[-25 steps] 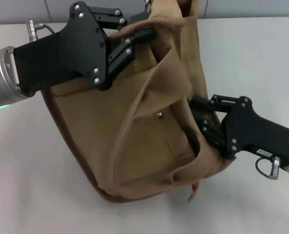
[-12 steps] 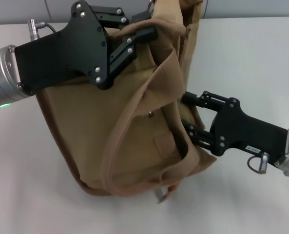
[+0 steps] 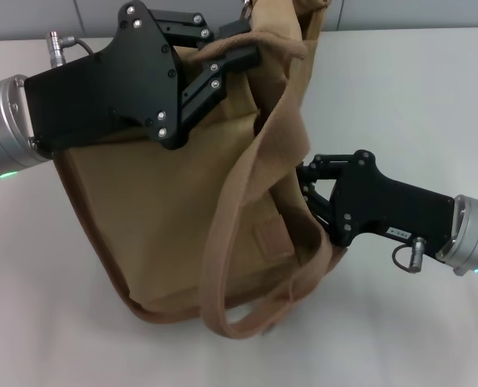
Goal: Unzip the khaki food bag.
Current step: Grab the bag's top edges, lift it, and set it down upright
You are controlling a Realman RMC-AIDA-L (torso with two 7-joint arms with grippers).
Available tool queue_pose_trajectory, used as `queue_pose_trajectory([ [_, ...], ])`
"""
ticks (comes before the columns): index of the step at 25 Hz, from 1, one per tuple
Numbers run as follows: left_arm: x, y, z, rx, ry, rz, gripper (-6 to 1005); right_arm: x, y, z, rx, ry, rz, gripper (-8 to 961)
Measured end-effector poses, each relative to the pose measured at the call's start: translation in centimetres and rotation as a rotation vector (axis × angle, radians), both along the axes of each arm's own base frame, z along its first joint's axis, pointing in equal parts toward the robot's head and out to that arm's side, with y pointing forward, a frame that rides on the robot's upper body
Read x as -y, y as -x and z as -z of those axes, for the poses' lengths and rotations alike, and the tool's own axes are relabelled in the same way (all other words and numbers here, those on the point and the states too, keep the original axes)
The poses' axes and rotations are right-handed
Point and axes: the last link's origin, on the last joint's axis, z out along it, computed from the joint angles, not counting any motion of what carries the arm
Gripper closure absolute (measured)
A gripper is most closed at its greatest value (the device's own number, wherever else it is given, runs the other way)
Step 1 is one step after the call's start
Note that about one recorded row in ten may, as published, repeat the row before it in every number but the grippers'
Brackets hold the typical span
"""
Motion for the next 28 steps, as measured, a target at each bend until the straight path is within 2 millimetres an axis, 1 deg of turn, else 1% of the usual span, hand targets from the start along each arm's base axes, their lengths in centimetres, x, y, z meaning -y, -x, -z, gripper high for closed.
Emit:
queue_pose_trajectory([
  [2, 0.0, 0.0, 0.0, 0.0, 0.0, 0.0, 908, 0.0, 0.0, 0.1, 0.004, 0.003, -0.005, 614],
  [7, 0.0, 0.0, 0.0, -0.001, 0.002, 0.001, 909, 0.3, 0.0, 0.2, 0.018, 0.009, -0.028, 824],
  [13, 0.0, 0.0, 0.1, -0.001, 0.002, 0.001, 908, 0.8, -0.2, -0.1, 0.012, -0.006, -0.051, 919],
  [18, 0.0, 0.0, 0.1, 0.0, 0.001, -0.001, 908, 1.8, -1.1, -1.1, 0.025, -0.015, -0.085, 937],
  [20, -0.1, -0.1, 0.0, 0.003, -0.001, -0.002, 908, 2.5, -1.9, -1.7, 0.024, -0.023, -0.076, 944],
  [23, -0.1, -0.1, 0.0, 0.004, -0.002, -0.002, 908, 3.1, -2.5, -2.0, 0.025, -0.029, -0.067, 955],
  [25, -0.1, -0.1, 0.0, 0.004, -0.003, -0.002, 908, 3.7, -3.0, -2.4, 0.022, -0.038, -0.056, 948],
  [28, -0.1, -0.2, 0.0, 0.003, -0.002, 0.001, 908, 4.1, -3.1, -2.7, 0.002, -0.047, -0.05, 937],
])
